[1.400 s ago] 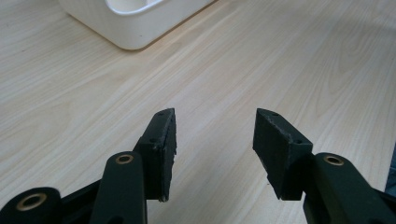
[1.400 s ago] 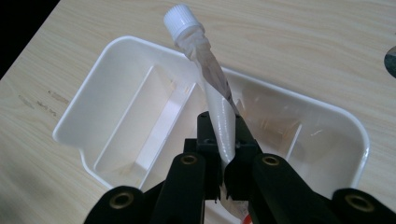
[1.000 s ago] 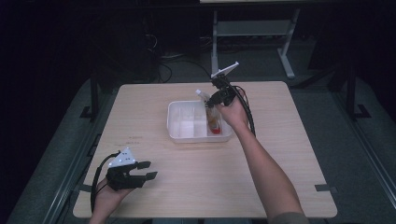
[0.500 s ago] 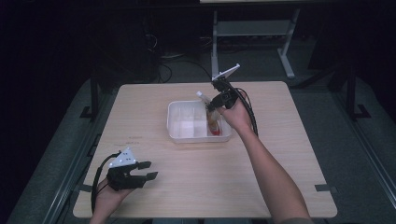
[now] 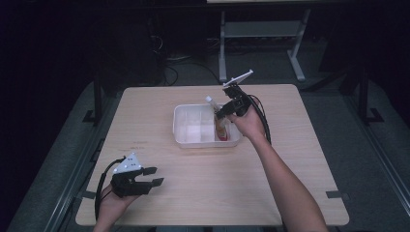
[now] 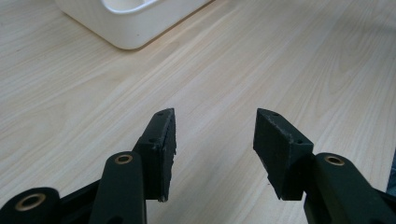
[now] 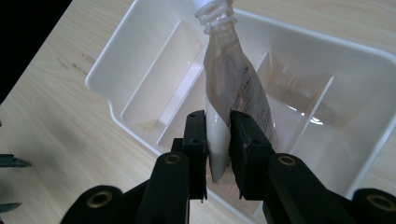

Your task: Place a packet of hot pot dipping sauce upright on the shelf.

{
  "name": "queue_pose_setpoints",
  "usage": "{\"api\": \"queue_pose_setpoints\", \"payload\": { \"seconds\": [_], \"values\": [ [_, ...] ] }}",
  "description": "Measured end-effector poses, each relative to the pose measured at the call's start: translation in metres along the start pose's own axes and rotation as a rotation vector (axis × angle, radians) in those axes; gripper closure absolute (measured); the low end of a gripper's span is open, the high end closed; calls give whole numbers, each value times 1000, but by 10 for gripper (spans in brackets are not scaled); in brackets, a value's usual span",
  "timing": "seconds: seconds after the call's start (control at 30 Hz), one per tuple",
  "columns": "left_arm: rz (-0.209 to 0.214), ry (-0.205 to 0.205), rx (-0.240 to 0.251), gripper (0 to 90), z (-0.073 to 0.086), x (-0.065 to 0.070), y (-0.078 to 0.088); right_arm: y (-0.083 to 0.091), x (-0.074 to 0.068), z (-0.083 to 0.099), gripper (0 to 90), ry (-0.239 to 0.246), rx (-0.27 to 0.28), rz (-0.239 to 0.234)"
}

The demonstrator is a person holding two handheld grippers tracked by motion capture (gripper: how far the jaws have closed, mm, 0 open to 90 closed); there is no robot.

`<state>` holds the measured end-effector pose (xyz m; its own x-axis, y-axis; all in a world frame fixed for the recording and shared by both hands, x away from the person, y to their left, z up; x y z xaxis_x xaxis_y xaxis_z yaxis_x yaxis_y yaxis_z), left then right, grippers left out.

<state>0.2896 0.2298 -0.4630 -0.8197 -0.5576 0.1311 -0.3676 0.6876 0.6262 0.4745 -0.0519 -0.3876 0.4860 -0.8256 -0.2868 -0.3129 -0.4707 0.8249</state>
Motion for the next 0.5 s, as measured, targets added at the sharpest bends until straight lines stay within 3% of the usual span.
{"api": "queue_pose_setpoints", "payload": {
  "seconds": [0.5],
  "values": [
    [0,1,-1,488,0,0,0,5,0,8,697,5,8,-29]
  ]
}}
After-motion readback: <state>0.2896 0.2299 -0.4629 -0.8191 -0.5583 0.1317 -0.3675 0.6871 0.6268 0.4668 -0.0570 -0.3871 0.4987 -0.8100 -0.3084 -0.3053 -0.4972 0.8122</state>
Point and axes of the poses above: each handheld gripper's, and its own axes: y roughly backward along the jaws, z roughly out of its underside, x roughly to its right, the point moved 6 cm from there along -y, roughly forward along the jaws, and after that the axes turned 4 degrees about z, right-handed, at the moved point
